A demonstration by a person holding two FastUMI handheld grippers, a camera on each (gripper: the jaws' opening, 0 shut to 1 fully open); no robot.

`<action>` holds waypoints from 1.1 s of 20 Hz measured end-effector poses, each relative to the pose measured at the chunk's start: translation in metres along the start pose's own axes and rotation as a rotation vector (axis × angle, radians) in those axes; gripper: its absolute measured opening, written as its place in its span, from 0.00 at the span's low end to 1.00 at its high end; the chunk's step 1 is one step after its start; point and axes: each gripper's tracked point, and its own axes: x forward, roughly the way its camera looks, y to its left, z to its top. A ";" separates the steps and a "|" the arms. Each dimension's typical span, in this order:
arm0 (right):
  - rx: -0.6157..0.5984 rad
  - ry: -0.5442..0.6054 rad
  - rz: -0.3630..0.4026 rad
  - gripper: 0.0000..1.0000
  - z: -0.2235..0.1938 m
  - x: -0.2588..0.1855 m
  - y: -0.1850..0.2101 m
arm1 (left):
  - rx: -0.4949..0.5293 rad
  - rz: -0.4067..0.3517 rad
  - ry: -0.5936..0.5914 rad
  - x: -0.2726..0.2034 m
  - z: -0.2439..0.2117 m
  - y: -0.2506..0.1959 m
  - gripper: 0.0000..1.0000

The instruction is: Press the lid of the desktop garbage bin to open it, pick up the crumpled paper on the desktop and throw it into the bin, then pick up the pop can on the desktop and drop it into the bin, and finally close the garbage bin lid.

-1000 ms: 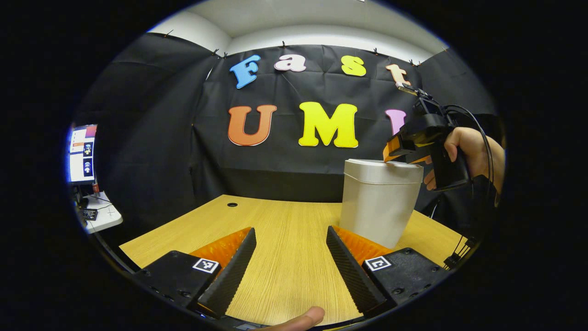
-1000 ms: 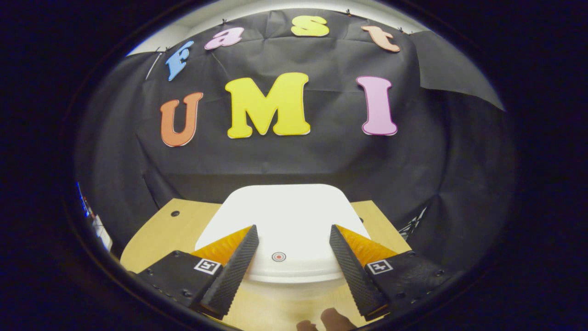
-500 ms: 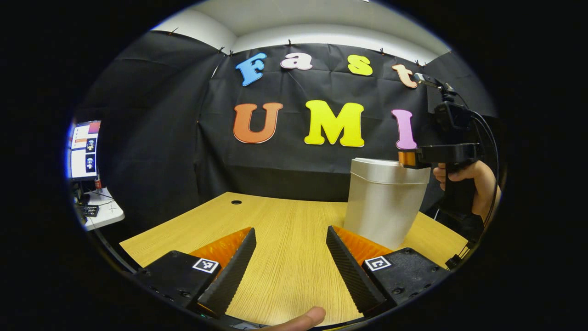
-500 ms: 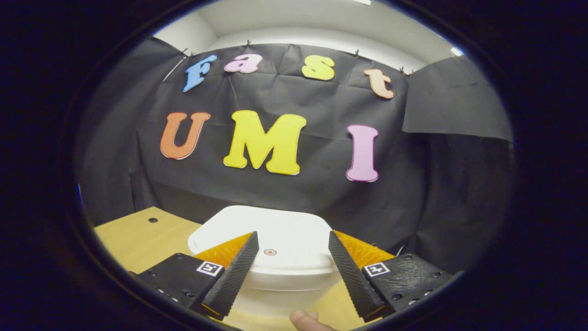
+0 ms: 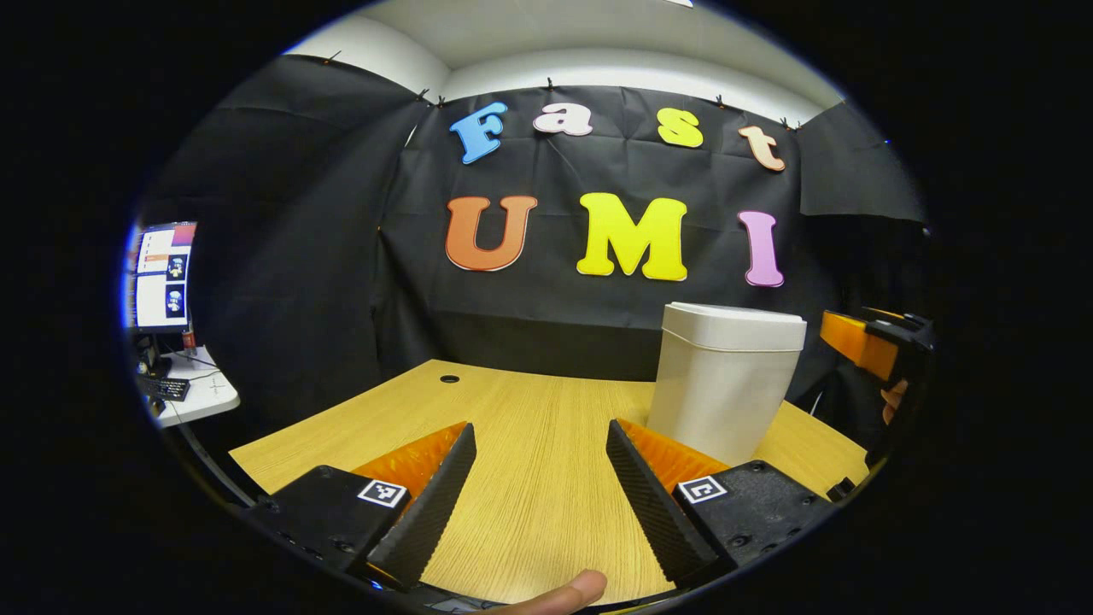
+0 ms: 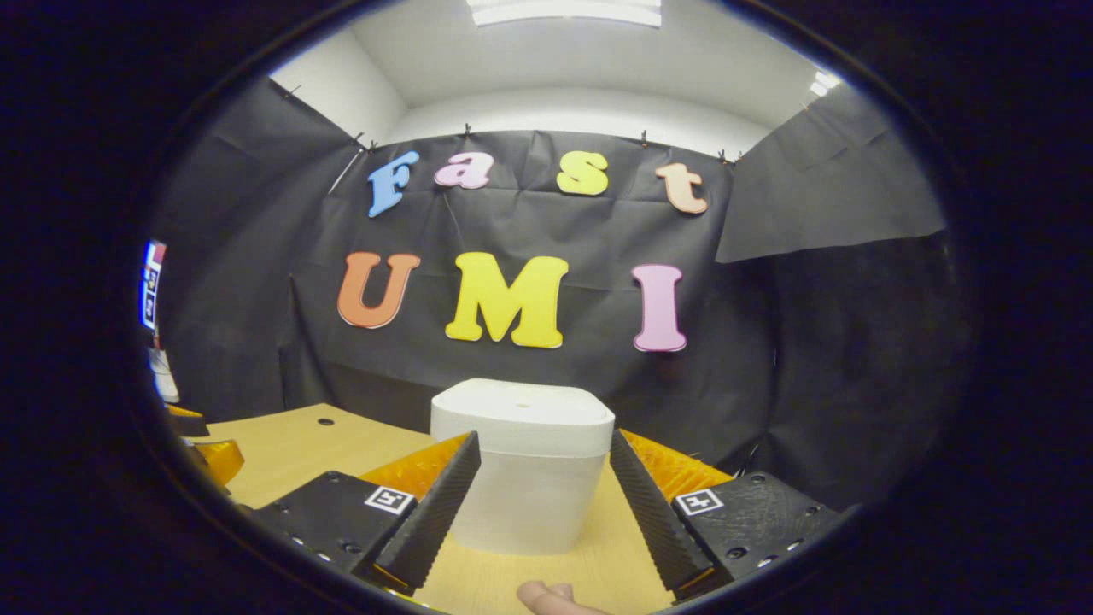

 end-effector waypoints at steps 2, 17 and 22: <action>-0.023 -0.015 0.020 0.95 -0.005 -0.023 -0.005 | 0.014 -0.009 -0.011 -0.004 0.004 -0.007 0.99; -0.010 0.097 0.022 0.95 -0.069 -0.059 -0.044 | 0.069 -0.051 -0.006 -0.012 -0.001 -0.044 0.99; 0.005 0.135 0.023 0.95 -0.079 -0.055 -0.042 | 0.079 -0.057 0.014 -0.007 -0.009 -0.049 0.99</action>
